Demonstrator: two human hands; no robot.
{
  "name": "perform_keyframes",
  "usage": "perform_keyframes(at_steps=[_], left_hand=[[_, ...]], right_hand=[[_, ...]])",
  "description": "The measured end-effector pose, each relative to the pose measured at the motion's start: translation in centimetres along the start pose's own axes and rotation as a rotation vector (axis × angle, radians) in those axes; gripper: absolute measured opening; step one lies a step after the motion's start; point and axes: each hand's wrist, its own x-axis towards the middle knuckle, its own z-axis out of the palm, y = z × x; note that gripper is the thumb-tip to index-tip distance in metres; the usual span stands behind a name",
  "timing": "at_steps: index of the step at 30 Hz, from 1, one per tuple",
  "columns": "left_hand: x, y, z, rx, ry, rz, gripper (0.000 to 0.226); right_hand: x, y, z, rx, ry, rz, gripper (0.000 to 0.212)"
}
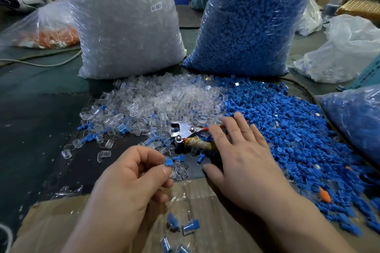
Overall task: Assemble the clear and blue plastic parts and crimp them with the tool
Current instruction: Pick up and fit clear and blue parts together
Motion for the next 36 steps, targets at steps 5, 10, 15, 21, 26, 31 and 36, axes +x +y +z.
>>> perform_keyframes(at_steps=[5, 10, 15, 21, 26, 31, 36], left_hand=[[0.2, 0.1, -0.1, -0.092, 0.031, -0.02, 0.009], [0.2, 0.0, -0.1, -0.102, 0.015, -0.009, 0.01], [0.1, 0.1, 0.0, -0.126, 0.004, -0.003, 0.011], [0.4, 0.2, -0.2, -0.174, 0.076, 0.021, 0.028], [0.5, 0.1, -0.8, -0.228, 0.149, 0.094, 0.019], [0.7, -0.1, -1.2, -0.146, 0.129, 0.184, 0.035], [0.3, 0.2, -1.5, -0.122, 0.083, 0.234, 0.022]], right_hand=[[0.5, 0.6, 0.0, -0.039, 0.003, 0.008, 0.073], [0.9, 0.5, -0.1, -0.065, 0.039, -0.011, 0.072], [1.3, 0.2, -0.5, -0.013, 0.042, -0.02, 0.06], [0.4, -0.1, -1.9, 0.266, 0.179, 0.0, 0.049], [-1.2, -0.8, -2.7, 0.25, 0.148, -0.146, 0.046], [-1.7, -1.1, -3.2, 0.216, 0.03, -0.206, 0.048], [-1.7, -0.9, -3.1, 0.219, 0.029, -0.226, 0.052]])
